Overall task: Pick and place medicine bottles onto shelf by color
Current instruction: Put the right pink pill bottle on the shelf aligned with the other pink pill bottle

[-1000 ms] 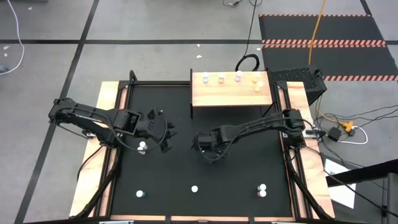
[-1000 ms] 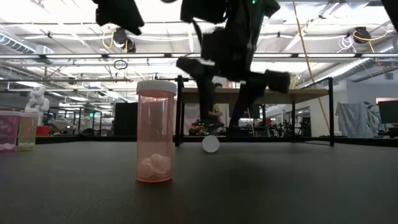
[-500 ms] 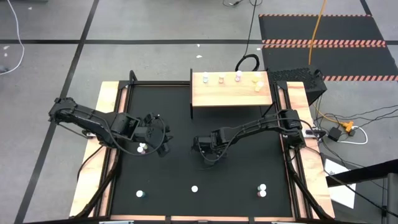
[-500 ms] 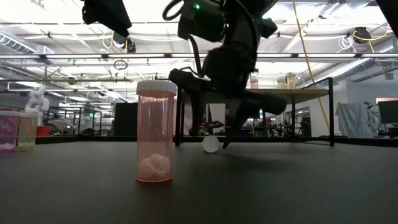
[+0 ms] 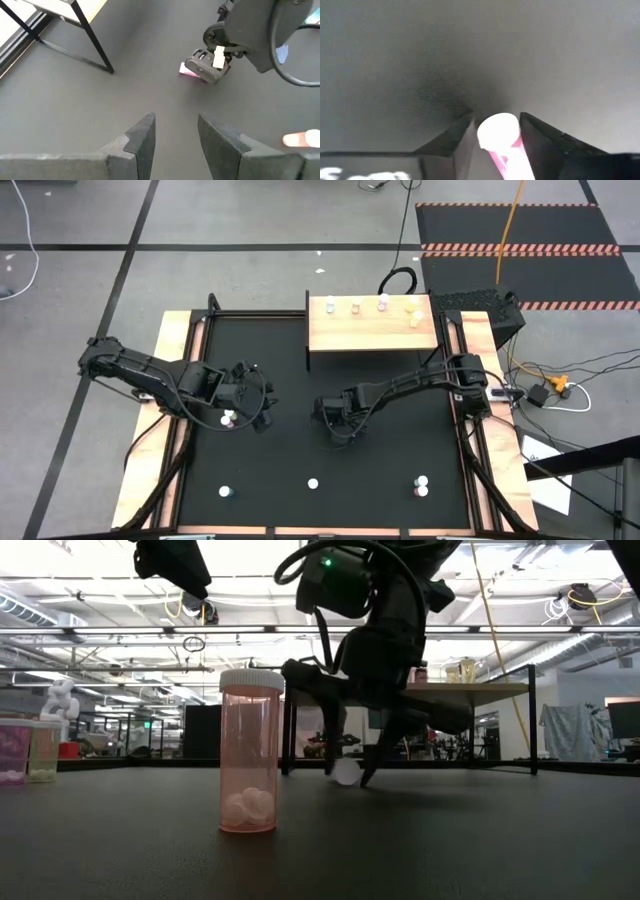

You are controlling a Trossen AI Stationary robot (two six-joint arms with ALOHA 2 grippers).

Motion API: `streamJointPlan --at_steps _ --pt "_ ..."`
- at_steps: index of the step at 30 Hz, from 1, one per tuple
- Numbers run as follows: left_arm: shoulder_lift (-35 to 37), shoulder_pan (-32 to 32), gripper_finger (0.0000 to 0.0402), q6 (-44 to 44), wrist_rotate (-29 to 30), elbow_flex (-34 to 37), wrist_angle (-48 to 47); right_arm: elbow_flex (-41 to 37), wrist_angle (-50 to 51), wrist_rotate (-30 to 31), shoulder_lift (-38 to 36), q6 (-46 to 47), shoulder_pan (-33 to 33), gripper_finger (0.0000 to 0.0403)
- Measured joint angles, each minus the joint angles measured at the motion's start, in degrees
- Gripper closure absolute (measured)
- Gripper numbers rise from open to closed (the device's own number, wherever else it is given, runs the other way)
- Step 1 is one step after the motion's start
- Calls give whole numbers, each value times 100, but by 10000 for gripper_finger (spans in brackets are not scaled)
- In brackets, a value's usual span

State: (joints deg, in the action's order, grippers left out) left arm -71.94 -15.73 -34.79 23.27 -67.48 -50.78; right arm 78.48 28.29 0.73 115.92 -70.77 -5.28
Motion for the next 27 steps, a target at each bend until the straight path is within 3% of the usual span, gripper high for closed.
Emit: streamJointPlan --at_steps 6,16,20,27 --pt "0 0 254 -6 2 0 0 -2 53 -89 7 111 152 280" --pt "0 0 254 -20 7 0 -2 -24 -473 161 -15 502 182 283" --pt "0 0 254 -20 6 0 -34 -35 -669 245 -210 1517 201 284" --pt "0 0 254 38 13 0 -220 -33 -965 -27 -949 4396 306 284"
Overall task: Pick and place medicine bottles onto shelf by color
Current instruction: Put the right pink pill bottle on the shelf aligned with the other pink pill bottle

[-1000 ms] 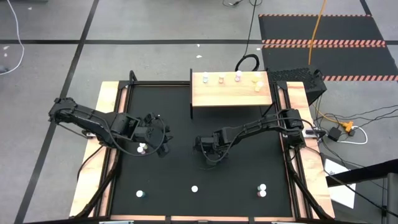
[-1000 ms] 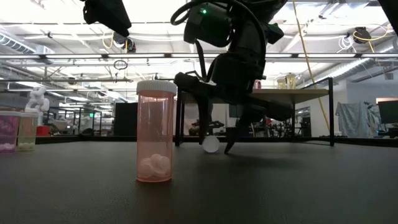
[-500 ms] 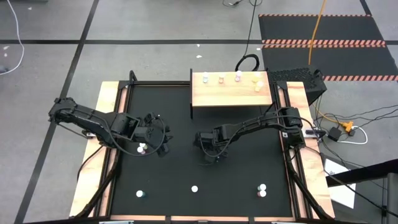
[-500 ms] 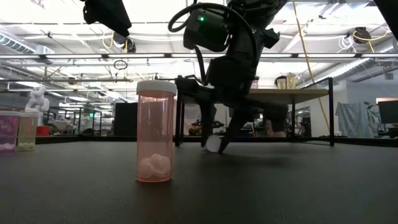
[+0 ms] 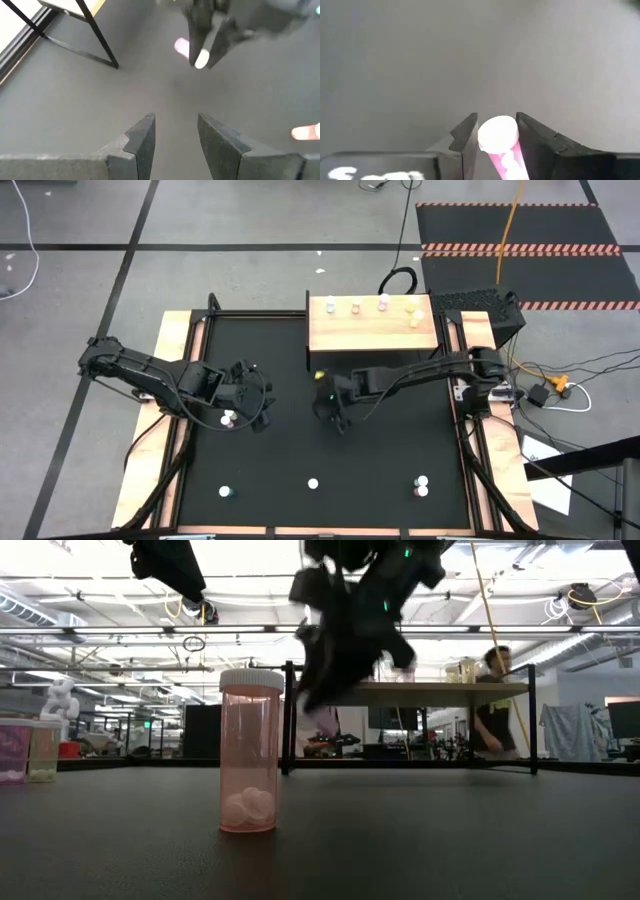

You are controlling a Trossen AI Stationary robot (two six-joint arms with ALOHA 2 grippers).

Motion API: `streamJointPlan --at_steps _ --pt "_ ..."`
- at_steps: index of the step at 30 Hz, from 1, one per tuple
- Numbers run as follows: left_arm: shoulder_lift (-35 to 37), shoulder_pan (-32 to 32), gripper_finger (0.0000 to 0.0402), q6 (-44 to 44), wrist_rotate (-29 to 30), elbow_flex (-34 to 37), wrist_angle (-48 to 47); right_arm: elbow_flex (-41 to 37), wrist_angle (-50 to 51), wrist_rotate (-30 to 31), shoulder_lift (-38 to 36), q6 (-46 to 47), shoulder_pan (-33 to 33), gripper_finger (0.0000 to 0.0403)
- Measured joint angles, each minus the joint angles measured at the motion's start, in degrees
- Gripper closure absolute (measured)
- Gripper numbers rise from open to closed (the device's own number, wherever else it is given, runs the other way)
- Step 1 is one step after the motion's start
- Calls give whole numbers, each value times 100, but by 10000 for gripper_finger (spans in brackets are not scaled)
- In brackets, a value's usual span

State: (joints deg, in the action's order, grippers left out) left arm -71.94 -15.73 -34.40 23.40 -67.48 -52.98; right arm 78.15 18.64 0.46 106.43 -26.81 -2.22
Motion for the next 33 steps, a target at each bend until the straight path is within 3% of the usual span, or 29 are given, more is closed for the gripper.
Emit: streamJointPlan --at_steps 8,14,22,33 --pt "0 91 254 256 38 0 -58 -146 -482 -198 -1265 1996 244 284" --pt "0 236 254 772 74 1 -22 -1240 -1873 650 -2636 2824 619 284" --pt "0 693 254 1823 102 1 456 -3278 -4180 1765 -4172 2838 1391 284" --pt "0 1482 254 1718 113 0 1996 -4265 -4753 1923 -4687 3108 2521 284"
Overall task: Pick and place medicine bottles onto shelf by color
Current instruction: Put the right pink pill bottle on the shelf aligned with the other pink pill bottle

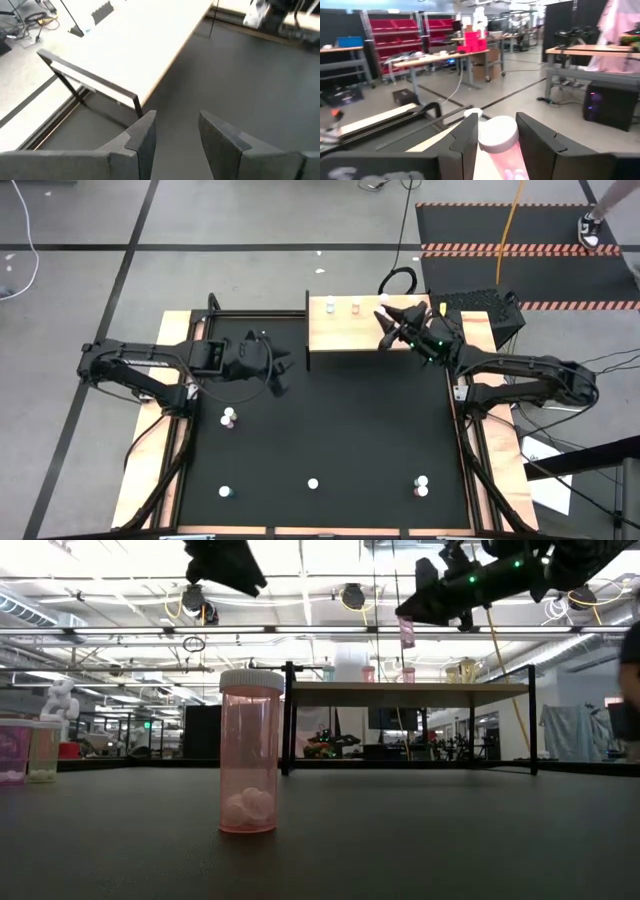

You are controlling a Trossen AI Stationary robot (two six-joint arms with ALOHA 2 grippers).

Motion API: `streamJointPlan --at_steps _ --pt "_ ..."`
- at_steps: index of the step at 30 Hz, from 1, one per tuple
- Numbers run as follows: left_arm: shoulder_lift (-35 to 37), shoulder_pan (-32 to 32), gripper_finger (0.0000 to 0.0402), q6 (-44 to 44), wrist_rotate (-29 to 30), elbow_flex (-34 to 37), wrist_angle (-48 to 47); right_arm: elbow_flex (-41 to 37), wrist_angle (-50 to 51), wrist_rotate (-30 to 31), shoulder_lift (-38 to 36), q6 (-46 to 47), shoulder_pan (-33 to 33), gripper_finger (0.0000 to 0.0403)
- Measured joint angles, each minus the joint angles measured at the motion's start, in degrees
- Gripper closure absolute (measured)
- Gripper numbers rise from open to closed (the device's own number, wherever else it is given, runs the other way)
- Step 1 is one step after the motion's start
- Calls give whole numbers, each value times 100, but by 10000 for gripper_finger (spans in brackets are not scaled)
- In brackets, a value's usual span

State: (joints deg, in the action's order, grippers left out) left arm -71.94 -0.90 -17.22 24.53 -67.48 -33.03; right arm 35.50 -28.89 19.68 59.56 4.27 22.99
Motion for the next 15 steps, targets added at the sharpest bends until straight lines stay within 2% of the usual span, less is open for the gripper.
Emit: streamJointPlan --at_steps 8,15 --pt "0 241 254 60 -4 0 195 -326 -74 159 36 370 356 284" --pt "0 311 254 346 -2 0 161 -905 -1214 155 31 860 566 284"
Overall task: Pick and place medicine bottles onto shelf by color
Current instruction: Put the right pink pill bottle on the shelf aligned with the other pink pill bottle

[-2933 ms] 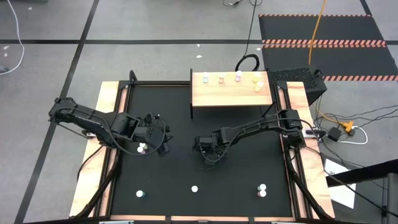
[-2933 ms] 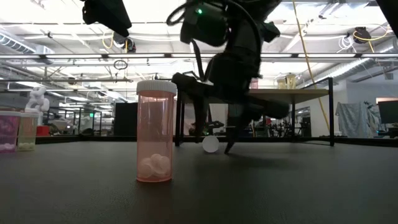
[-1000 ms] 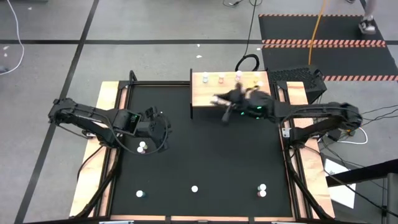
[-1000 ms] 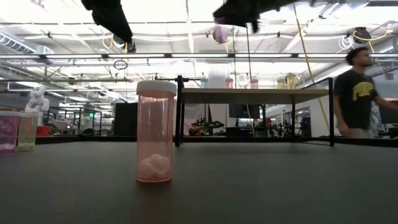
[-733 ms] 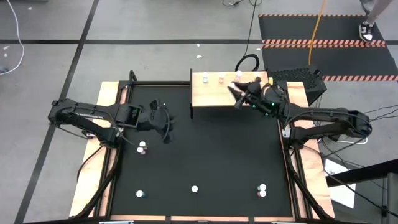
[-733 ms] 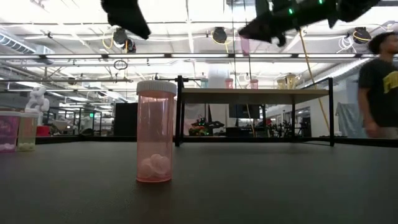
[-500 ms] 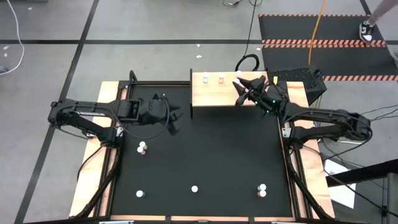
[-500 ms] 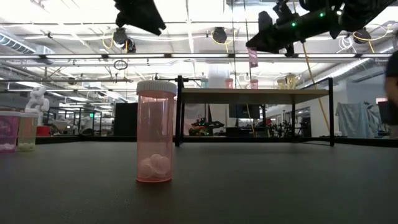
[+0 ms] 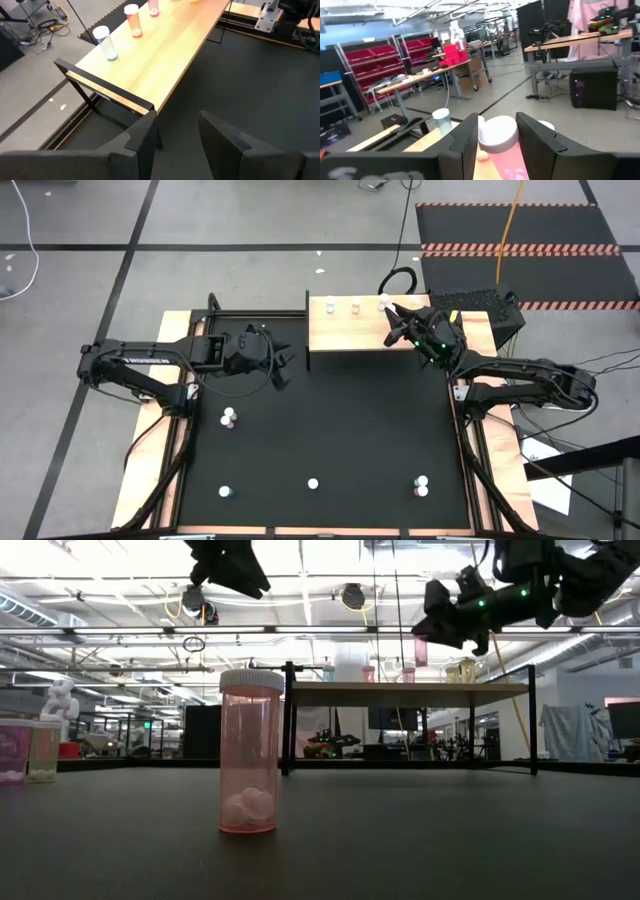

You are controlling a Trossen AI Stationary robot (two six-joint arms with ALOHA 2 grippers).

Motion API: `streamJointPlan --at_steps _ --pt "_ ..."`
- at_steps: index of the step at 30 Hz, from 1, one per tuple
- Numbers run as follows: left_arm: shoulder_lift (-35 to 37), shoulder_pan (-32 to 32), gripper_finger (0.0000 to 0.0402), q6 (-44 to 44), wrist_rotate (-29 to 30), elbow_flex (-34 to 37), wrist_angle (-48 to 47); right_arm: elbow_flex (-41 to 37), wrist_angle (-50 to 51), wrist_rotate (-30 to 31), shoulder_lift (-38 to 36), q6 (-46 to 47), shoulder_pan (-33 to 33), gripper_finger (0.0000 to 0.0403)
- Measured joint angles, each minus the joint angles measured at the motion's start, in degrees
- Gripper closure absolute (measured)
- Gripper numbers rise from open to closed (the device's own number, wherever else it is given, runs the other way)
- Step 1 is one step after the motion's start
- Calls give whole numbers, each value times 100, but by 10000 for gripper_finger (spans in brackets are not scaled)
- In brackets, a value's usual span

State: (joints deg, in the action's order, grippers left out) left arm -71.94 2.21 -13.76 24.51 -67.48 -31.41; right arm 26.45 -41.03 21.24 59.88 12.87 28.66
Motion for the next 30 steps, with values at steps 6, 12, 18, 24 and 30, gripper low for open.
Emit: streamJointPlan --at_steps 6,12,18,24,30 --pt "0 36 254 241 0 0 -8 -247 -113 -29 2 21 21 284" --pt "0 36 254 342 0 2 -12 -272 -94 -31 60 10 16 284" --pt "0 36 254 623 0 2 -12 -274 -123 -48 457 -38 16 284" --pt "0 36 254 726 -2 2 -46 -274 -736 -43 729 -204 19 284" --pt "0 36 254 730 -2 0 -185 -274 -751 -29 745 -160 67 284"
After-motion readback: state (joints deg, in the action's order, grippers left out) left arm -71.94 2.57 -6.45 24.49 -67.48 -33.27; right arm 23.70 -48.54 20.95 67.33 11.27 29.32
